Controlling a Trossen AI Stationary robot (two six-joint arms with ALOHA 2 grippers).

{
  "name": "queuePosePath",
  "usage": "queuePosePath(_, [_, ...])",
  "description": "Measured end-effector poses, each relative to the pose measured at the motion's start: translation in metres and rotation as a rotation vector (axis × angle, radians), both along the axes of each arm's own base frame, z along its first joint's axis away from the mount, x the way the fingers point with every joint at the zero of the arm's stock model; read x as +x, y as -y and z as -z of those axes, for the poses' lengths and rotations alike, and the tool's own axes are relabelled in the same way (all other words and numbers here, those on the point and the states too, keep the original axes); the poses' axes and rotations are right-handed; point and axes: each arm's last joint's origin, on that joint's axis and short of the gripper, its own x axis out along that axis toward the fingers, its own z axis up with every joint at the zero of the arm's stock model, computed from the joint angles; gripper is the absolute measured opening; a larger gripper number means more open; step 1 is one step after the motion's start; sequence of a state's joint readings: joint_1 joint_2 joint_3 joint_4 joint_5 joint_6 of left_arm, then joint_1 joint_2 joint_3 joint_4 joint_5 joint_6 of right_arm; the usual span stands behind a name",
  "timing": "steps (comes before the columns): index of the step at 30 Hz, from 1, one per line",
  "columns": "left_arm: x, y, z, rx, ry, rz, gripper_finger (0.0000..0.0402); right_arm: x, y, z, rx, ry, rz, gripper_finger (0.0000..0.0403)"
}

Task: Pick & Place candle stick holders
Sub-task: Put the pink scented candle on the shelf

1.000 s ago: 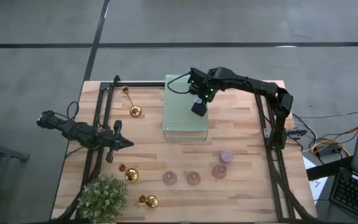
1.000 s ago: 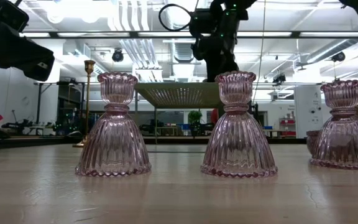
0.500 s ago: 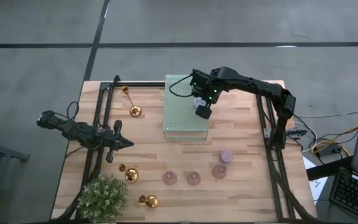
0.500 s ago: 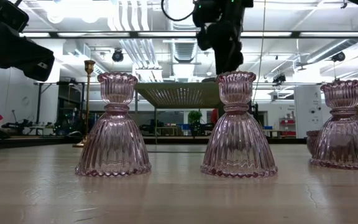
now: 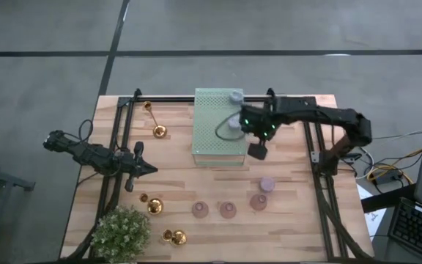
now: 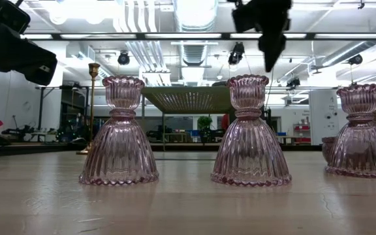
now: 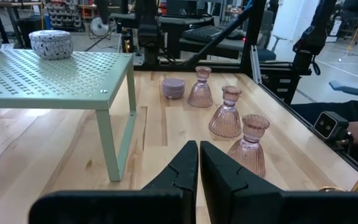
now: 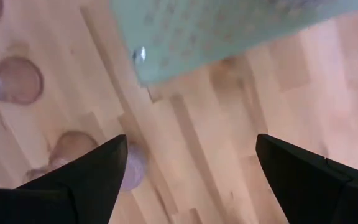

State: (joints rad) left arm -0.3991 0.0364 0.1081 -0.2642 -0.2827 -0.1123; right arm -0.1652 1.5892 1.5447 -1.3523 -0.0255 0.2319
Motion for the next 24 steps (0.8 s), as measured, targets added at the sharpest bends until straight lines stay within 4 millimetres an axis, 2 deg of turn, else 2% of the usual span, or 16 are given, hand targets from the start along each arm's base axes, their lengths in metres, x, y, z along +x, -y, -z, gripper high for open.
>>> queuePosePath(4, [0.000,0.000,0.000,0.000,0.000,0.000,0.0021,-0.019,-0.017,0.017,0.010,-0.028,0.025,0.0350])
queuePosePath(13, [0.000,0.000,0.000,0.000,0.000,0.000,0.0021,-0.055,-0.055,0.059,0.020,-0.031,-0.057,0.0345])
queuePosePath(17, [0.000,0.000,0.000,0.000,0.000,0.000,0.0021,-0.062,-0.069,0.078,0.021,-0.011,-0.107,0.0340])
queuePosePath(24, [0.000,0.000,0.000,0.000,0.000,0.000,0.0021,-0.058,-0.086,0.109,0.020,-0.036,-0.178,0.0341])
